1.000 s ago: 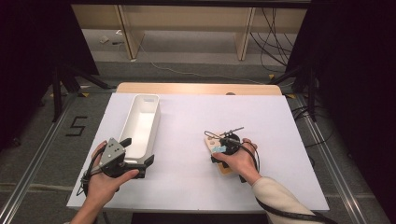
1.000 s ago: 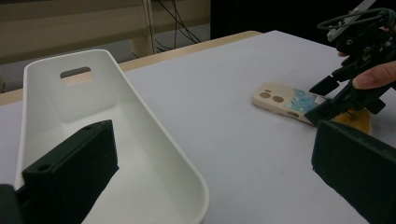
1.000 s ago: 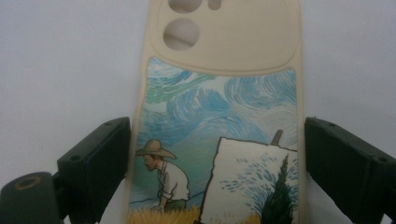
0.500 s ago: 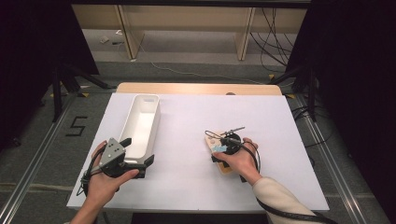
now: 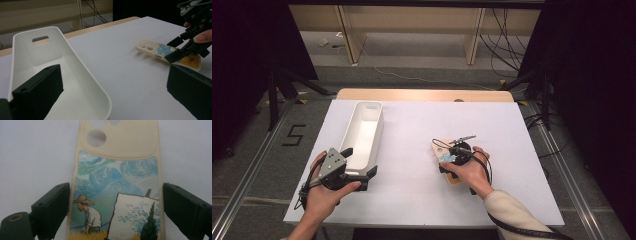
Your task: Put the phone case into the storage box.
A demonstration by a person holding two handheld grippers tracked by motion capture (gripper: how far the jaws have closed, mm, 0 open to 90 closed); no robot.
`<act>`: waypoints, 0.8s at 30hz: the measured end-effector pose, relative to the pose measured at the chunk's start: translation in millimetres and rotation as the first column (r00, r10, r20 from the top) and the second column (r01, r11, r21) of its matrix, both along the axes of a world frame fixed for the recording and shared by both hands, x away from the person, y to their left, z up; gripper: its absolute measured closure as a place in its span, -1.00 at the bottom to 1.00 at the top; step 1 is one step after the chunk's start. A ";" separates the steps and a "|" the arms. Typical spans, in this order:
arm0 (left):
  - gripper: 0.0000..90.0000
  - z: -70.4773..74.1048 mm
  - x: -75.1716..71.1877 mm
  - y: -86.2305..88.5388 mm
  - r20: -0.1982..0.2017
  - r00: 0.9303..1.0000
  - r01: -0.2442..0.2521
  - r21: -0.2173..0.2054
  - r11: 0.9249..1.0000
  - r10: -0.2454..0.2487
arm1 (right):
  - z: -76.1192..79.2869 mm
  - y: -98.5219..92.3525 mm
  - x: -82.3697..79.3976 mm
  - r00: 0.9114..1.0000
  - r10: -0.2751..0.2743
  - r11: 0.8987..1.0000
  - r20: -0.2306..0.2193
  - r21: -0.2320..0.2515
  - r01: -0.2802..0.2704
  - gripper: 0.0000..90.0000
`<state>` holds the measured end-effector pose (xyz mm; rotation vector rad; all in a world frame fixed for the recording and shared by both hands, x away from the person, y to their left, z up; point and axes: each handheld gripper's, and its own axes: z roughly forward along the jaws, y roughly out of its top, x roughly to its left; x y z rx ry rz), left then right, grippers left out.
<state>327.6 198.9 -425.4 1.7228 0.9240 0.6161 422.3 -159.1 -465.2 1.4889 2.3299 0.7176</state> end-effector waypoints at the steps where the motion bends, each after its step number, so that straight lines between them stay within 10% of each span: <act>1: -1.00 0.0 0.0 0.0 0.000 1.000 0.000 0.000 1.000 0.000 | 0.6 0.0 -0.2 1.000 -0.001 1.000 0.002 0.004 0.001 -0.74; 24: -1.00 1.6 0.8 -1.4 0.002 1.000 -0.001 -0.005 1.000 0.001 | 12.7 -3.6 -5.3 0.995 0.030 0.998 0.095 0.057 -0.036 -0.75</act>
